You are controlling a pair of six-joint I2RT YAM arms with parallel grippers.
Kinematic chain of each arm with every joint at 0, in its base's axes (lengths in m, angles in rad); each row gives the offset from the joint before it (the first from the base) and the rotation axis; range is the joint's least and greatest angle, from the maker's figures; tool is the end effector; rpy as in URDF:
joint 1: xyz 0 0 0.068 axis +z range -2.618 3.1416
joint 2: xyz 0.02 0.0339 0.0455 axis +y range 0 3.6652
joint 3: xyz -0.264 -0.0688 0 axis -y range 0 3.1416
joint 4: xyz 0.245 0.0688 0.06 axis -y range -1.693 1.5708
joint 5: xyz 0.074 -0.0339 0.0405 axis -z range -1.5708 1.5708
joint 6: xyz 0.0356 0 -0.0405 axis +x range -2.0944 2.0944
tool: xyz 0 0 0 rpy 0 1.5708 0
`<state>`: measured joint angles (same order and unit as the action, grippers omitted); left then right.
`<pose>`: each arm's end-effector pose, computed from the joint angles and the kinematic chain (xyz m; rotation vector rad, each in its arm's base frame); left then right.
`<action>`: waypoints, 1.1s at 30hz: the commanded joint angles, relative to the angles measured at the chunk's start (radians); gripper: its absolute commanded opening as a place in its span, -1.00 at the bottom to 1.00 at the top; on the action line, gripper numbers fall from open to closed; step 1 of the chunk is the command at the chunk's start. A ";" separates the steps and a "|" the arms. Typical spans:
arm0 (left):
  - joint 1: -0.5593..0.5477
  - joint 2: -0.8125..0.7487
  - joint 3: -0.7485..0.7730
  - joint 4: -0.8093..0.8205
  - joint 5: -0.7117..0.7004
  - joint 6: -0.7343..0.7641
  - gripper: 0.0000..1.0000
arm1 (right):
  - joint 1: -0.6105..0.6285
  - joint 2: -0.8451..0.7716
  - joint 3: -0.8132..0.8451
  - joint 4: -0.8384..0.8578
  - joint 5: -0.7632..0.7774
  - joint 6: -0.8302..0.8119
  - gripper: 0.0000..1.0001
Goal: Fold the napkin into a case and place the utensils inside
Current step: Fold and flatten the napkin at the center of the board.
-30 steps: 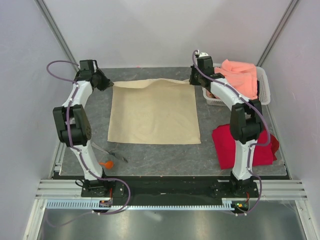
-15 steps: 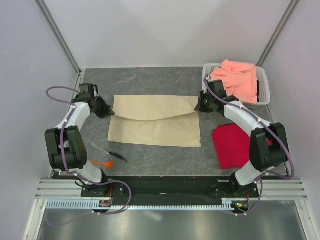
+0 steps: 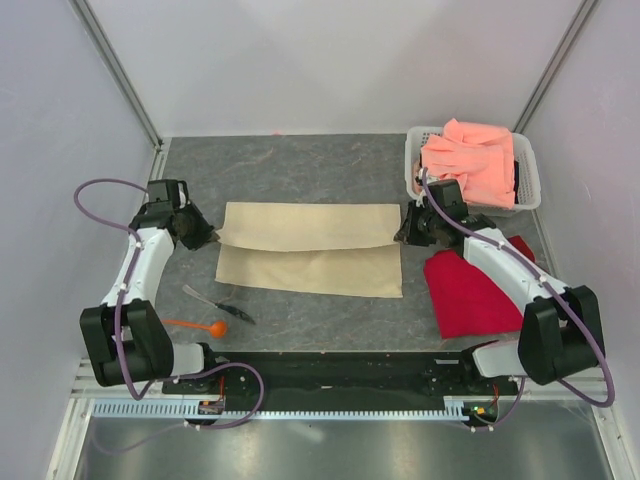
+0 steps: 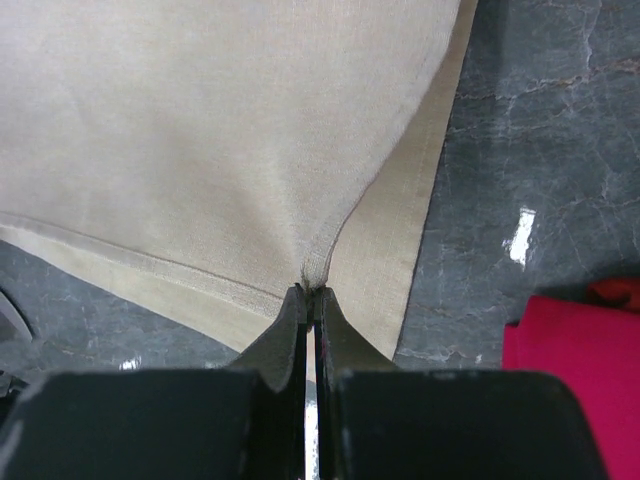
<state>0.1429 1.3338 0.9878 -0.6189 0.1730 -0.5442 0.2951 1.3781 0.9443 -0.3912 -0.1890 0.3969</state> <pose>0.2691 0.0325 0.2538 -0.7958 2.4302 -0.3765 0.2764 0.0910 0.2440 0.0339 2.4486 0.5429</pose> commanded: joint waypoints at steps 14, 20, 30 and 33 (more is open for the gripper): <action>0.006 0.139 -0.044 -0.036 -0.104 0.095 -0.96 | 0.102 -0.042 -0.260 0.086 -0.006 0.118 -1.00; 0.006 0.163 -0.037 -0.036 -0.084 0.099 -0.96 | 0.101 -0.025 -0.239 0.084 0.014 0.103 -1.00; 0.007 0.111 -0.049 -0.054 -0.060 0.050 -0.96 | 0.101 0.131 -0.145 0.141 0.069 0.115 -1.00; 0.007 0.136 -0.064 -0.050 -0.040 0.035 -0.96 | 0.101 0.223 -0.125 0.173 0.114 0.120 -1.00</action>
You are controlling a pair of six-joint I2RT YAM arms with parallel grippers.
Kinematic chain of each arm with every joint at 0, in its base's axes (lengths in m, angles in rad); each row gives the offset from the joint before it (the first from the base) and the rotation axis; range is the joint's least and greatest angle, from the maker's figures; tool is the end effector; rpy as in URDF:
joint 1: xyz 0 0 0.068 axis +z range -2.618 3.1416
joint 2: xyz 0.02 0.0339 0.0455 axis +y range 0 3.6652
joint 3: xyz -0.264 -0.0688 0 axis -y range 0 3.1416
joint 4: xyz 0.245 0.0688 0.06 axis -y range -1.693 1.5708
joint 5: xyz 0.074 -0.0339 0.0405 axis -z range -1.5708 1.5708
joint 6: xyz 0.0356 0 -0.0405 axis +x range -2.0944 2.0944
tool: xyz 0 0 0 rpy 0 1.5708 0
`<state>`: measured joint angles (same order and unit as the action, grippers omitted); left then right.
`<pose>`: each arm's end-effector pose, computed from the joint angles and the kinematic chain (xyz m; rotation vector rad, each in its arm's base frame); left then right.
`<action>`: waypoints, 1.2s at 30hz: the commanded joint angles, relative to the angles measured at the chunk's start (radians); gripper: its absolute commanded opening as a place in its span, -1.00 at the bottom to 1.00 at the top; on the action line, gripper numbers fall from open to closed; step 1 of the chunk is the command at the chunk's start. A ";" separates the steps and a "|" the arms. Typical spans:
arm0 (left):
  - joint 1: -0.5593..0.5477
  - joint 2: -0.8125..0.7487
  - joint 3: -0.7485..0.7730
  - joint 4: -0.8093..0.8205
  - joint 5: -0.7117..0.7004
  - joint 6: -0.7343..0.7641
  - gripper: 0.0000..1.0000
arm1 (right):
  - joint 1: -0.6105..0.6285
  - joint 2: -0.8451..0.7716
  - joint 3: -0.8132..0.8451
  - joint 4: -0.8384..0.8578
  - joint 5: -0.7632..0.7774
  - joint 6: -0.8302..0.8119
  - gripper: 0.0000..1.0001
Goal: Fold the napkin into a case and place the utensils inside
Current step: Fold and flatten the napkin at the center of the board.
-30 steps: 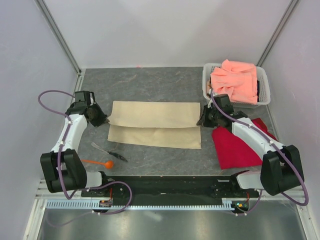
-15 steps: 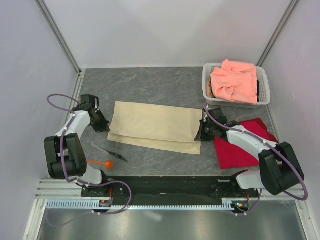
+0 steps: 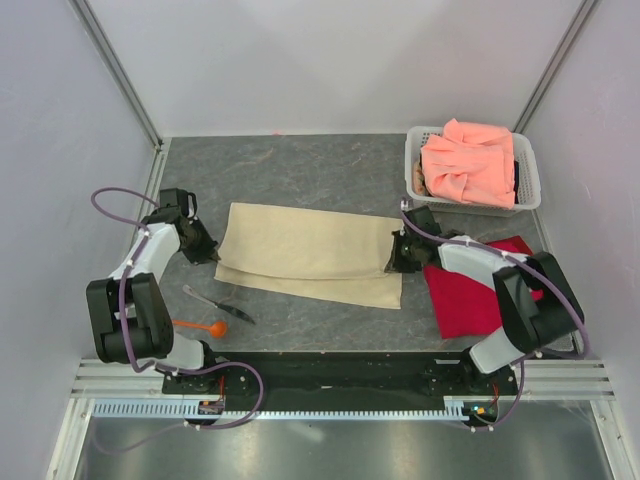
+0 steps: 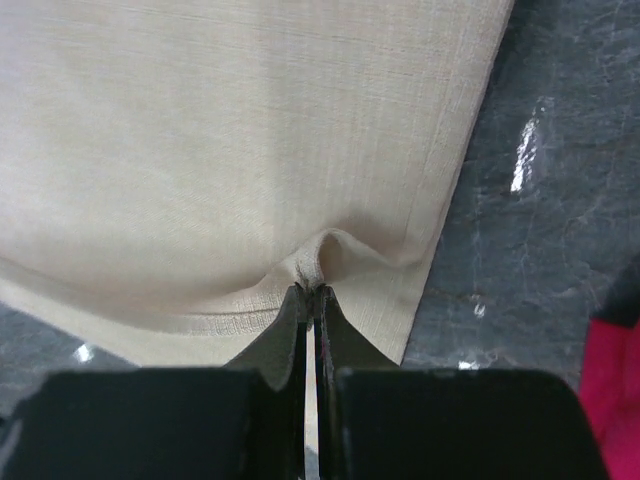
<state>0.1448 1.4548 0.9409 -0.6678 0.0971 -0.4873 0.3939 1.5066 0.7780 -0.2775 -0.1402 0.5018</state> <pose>0.2714 0.0361 0.2063 -0.8345 2.6372 -0.2253 0.2606 0.1137 0.1663 0.0889 2.6468 0.5002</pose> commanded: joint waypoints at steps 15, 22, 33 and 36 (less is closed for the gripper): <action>0.012 -0.003 -0.030 0.043 0.084 -0.076 -0.96 | 0.002 0.218 0.398 -0.058 0.188 -0.121 -1.00; 0.029 -0.074 0.015 -0.007 0.067 -0.065 -0.96 | 0.002 0.069 0.385 -0.172 0.142 -0.117 -1.00; 0.056 -0.119 0.035 -0.047 0.042 -0.042 -0.96 | 0.002 -0.071 0.325 -0.242 0.042 -0.128 -1.00; 0.065 -0.128 0.035 -0.058 0.046 -0.036 -0.96 | 0.002 -0.097 0.296 -0.244 0.022 -0.121 -1.00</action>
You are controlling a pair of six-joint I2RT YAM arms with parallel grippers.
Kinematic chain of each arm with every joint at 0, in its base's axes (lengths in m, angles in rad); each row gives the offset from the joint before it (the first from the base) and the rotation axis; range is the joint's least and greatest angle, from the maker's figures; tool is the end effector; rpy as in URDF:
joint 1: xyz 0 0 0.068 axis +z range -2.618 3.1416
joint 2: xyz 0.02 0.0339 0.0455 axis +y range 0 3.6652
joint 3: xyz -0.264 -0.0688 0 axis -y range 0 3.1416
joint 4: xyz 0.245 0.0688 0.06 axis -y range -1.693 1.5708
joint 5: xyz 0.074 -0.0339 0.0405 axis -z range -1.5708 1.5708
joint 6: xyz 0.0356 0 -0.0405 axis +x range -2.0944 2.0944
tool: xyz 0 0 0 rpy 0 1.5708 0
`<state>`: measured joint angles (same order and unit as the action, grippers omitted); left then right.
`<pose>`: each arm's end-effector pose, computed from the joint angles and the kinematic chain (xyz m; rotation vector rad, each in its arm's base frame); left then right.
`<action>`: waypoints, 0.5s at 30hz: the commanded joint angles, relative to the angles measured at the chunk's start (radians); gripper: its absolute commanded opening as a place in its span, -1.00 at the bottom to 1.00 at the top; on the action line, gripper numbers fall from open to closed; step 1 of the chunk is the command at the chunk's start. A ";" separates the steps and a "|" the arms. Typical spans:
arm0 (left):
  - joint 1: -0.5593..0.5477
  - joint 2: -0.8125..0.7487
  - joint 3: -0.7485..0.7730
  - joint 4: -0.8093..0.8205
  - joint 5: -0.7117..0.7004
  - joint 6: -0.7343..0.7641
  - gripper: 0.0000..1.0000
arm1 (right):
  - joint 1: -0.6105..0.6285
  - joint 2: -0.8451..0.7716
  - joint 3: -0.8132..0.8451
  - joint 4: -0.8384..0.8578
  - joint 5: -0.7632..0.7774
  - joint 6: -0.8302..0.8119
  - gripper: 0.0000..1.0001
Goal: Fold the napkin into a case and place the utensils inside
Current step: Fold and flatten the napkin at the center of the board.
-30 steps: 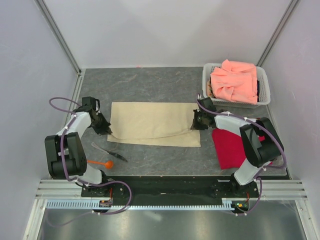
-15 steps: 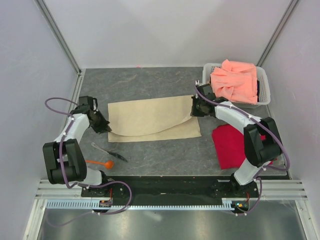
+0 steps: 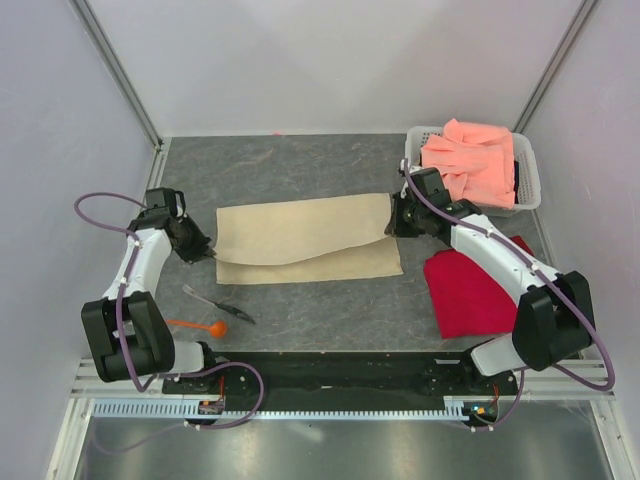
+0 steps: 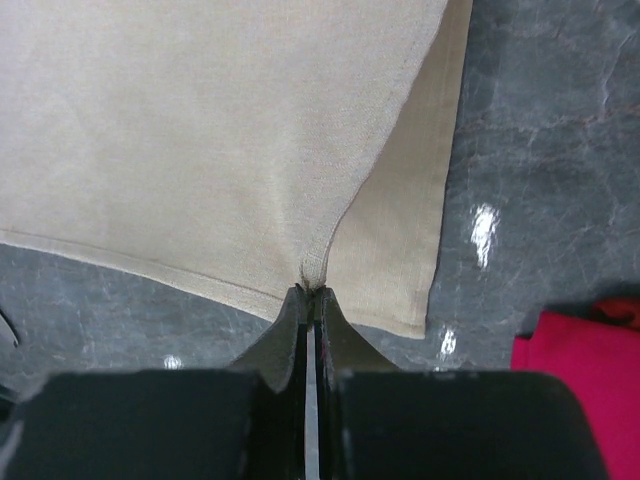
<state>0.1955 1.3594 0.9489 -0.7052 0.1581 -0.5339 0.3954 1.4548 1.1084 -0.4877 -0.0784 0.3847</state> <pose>0.2573 0.0452 0.2308 -0.9175 2.5421 -0.3164 0.2885 0.1235 0.2679 -0.0502 2.4513 0.4487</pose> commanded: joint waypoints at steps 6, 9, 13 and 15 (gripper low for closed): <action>0.022 -0.065 0.033 -0.025 -0.052 0.020 -0.96 | 0.002 -0.083 -0.070 -0.045 -0.046 -0.001 -1.00; 0.025 -0.056 0.019 -0.017 -0.052 0.021 -0.96 | 0.002 -0.080 -0.102 -0.035 -0.052 0.003 -1.00; 0.025 -0.016 -0.016 0.010 -0.011 0.015 -0.96 | 0.002 -0.070 -0.156 0.000 -0.064 0.017 -1.00; 0.025 0.003 -0.042 0.027 0.014 0.012 -0.96 | 0.002 -0.065 -0.186 0.017 -0.083 0.028 -1.00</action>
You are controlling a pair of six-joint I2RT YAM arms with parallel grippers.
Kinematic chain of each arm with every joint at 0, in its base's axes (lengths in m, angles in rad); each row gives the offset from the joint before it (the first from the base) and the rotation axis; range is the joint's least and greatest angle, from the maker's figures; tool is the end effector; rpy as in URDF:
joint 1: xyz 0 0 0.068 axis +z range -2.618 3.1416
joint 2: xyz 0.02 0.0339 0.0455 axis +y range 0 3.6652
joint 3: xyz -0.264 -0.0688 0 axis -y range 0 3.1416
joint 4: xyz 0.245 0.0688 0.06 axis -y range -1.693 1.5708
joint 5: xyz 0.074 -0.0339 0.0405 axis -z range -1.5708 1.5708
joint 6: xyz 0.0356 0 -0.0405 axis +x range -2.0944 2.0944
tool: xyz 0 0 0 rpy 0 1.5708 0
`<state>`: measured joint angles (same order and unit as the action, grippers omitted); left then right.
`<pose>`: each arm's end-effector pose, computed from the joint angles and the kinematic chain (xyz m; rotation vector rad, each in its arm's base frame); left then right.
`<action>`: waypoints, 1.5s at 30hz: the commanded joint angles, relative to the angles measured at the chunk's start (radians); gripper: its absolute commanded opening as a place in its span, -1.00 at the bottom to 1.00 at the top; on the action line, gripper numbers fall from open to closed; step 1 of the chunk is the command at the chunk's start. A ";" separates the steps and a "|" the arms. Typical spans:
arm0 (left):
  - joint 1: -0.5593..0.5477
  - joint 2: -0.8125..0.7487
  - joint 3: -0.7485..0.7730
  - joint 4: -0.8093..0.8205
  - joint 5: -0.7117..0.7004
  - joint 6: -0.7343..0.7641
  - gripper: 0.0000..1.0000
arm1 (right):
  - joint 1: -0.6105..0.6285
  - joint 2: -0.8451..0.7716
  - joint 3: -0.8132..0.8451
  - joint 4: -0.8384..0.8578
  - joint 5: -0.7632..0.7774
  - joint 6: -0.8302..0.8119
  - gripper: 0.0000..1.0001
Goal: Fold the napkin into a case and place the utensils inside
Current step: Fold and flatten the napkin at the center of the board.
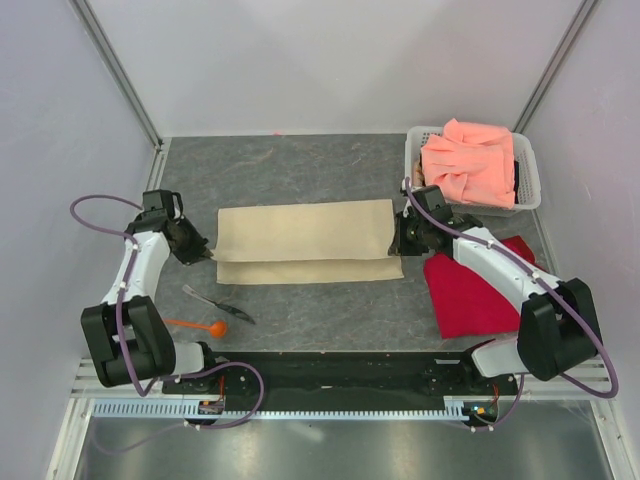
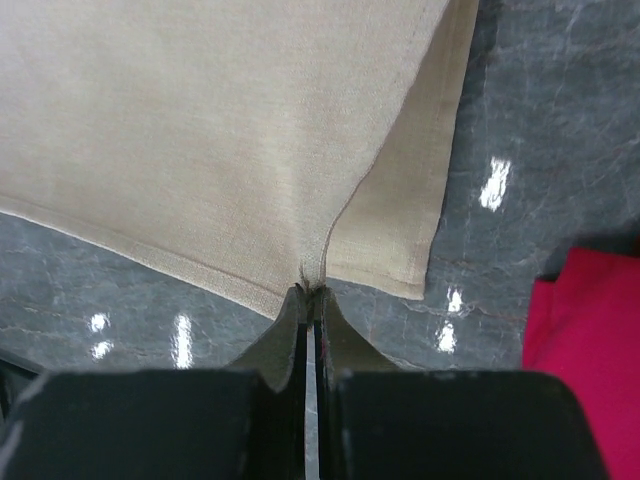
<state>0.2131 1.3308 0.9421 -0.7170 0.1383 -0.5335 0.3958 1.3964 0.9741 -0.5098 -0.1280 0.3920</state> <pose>0.2510 0.0493 0.2350 -0.9400 2.5210 -0.2856 0.2635 0.1150 0.2400 -0.0591 2.5585 0.4761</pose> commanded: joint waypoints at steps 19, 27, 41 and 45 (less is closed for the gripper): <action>0.008 0.150 -0.097 0.103 0.055 0.010 -0.96 | 0.002 0.084 -0.170 0.154 -0.004 0.030 -1.00; 0.008 0.153 -0.106 0.123 0.050 0.006 -0.96 | 0.003 0.101 -0.170 0.163 0.007 0.028 -0.93; 0.008 0.140 -0.108 0.113 0.052 -0.008 -0.95 | 0.002 0.088 -0.175 0.152 0.011 0.033 -0.87; 0.019 0.134 -0.108 0.082 0.116 -0.003 -0.56 | 0.003 0.078 -0.179 0.127 0.005 0.041 -0.60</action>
<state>0.2169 1.4818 0.8307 -0.6205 0.1967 -0.5339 0.3958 1.4960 0.8062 -0.3710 -0.1337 0.4244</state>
